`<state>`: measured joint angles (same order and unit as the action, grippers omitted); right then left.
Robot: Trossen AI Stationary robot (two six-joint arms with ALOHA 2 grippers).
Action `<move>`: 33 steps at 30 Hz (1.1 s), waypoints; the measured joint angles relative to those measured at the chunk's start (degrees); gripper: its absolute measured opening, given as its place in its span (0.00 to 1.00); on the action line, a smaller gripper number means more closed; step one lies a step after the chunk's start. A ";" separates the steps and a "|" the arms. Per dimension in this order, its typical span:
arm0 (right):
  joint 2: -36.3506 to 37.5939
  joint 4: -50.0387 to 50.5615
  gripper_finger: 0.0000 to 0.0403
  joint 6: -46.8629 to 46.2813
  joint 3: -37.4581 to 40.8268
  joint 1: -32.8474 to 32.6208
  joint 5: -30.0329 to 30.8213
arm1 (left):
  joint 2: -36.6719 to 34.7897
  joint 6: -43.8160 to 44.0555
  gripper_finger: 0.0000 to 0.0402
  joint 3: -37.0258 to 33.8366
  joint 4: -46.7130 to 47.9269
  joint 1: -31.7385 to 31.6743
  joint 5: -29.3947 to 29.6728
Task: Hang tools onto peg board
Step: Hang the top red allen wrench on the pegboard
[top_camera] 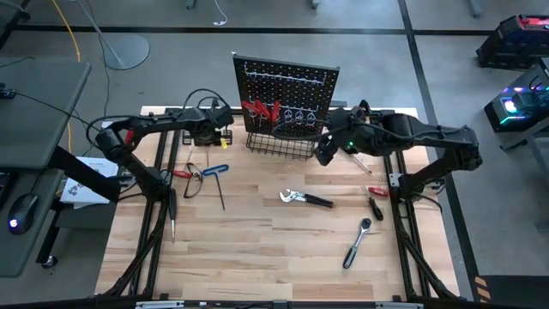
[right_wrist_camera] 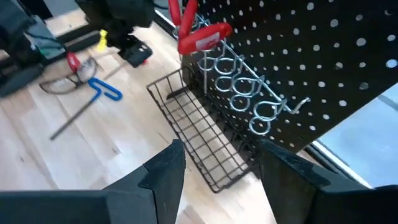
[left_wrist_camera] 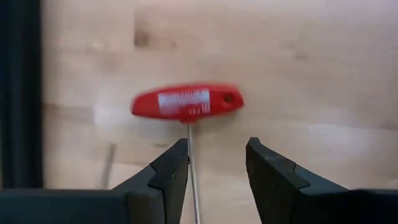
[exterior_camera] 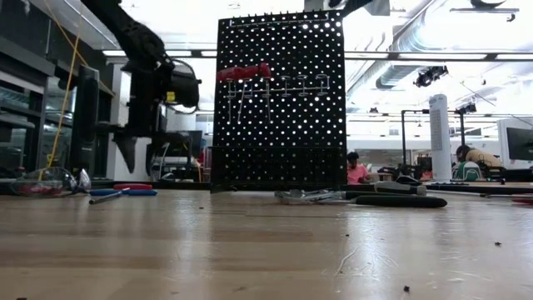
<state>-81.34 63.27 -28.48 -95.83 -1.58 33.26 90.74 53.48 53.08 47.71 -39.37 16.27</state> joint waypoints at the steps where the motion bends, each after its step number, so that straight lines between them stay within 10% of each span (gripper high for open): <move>1: 0.00 0.42 0.47 0.50 0.00 0.25 -0.14 | 0.02 1.14 0.36 -1.13 -0.24 -0.27 -0.77; 25: 0.02 1.62 0.47 3.90 0.00 1.96 -2.09 | 0.97 2.36 0.35 -9.88 -15.54 -4.92 0.71; 33: 0.02 1.63 0.47 2.83 0.00 1.94 -2.53 | 1.73 6.11 0.05 -13.85 -20.13 -3.18 1.27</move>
<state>-81.32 64.90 -25.65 -95.83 0.36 30.74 92.47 59.59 39.23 27.58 -42.55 17.54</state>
